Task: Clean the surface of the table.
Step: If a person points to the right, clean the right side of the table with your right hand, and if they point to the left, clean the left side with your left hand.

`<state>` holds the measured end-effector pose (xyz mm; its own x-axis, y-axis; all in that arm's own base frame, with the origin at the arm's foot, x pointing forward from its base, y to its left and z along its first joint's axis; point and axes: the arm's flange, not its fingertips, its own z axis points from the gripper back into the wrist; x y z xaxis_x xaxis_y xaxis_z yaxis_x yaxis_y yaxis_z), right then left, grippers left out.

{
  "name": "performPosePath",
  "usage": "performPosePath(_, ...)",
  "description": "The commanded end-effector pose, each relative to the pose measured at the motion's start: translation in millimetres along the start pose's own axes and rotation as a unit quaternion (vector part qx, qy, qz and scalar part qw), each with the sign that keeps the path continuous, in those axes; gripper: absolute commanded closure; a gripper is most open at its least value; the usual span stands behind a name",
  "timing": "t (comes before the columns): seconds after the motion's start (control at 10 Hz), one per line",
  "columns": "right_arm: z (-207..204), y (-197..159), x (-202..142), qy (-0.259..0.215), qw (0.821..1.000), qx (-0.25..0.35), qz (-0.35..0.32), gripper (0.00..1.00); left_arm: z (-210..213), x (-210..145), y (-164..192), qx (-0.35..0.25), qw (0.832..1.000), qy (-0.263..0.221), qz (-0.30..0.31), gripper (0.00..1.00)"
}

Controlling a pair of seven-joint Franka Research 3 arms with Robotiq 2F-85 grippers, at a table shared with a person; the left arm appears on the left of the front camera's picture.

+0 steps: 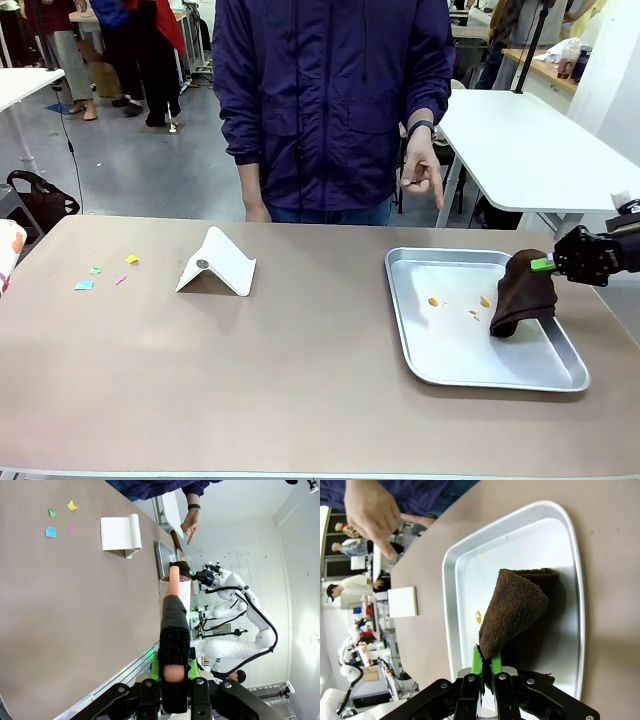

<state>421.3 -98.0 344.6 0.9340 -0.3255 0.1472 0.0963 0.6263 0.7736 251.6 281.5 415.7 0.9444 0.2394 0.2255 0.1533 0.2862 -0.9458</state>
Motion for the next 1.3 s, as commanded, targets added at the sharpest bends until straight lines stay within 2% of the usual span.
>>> performPosePath(0.0,-18.9,-3.1,20.8,0.018,0.999,-0.025,-0.023,0.93,0.4,-2.1,-4.5,0.003,1.000,0.003,0.006,0.86)
performPosePath(0.4,-57.0,-7.6,24.2,0.027,0.997,-0.071,-0.030,0.93,0.4,-2.1,-4.5,0.003,1.000,0.003,0.006,0.86)
performPosePath(0.8,-101.7,8.3,8.0,0.027,0.983,-0.182,0.007,0.93,0.4,-2.1,-4.5,0.003,1.000,0.003,0.006,0.86)
performPosePath(1.0,-121.3,14.1,3.9,0.048,0.977,-0.208,0.024,0.93,0.4,-2.1,-4.5,0.003,1.000,0.003,0.006,0.86)
performPosePath(1.2,-134.6,23.1,-2.7,0.082,0.975,-0.200,0.043,0.93,0.4,-2.1,-4.5,0.003,1.000,0.003,0.006,0.86)
